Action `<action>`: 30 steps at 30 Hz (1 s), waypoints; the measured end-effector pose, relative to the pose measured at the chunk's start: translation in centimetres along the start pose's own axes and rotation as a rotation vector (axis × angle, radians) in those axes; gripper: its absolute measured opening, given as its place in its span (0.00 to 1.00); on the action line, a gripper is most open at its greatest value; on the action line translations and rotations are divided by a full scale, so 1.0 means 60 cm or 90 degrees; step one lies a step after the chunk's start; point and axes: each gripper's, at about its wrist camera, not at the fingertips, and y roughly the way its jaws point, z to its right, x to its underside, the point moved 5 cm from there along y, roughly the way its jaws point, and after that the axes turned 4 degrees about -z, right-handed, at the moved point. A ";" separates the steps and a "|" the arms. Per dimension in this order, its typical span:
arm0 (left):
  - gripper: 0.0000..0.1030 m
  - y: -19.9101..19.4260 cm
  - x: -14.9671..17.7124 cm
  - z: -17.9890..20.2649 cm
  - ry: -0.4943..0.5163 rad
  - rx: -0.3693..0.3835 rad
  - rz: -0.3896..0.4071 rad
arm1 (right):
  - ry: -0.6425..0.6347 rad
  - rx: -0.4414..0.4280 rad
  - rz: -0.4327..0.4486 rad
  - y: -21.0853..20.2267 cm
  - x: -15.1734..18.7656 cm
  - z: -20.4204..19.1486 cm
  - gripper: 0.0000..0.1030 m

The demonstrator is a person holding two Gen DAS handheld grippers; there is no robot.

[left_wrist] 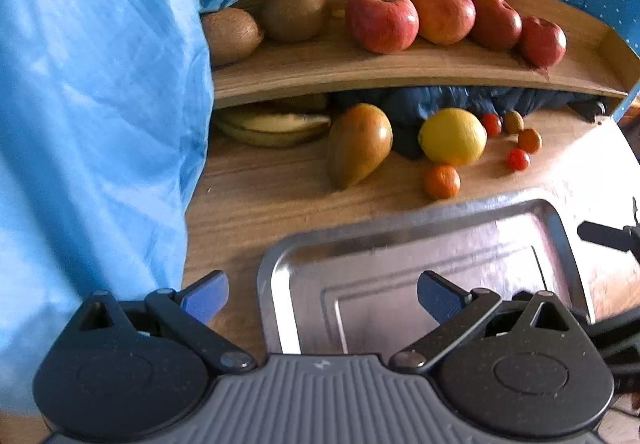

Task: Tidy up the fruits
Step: 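Withdraw both open grippers from the tray toward the remaining fruit, then close left gripper on brown pear while right gripper closes on small mandarin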

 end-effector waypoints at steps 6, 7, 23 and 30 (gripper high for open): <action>0.99 0.027 -0.046 -0.003 0.018 0.013 0.010 | 0.005 0.014 -0.005 0.022 -0.016 -0.002 0.99; 0.99 0.033 -0.054 -0.003 0.022 0.014 0.013 | 0.005 0.015 -0.005 0.026 -0.019 -0.002 0.99; 0.99 0.095 -0.140 -0.004 0.020 0.054 0.056 | 0.021 0.044 0.000 0.096 -0.078 -0.026 0.99; 0.99 0.115 -0.146 0.002 0.026 0.089 0.041 | 0.011 0.043 -0.019 0.122 -0.089 -0.037 0.88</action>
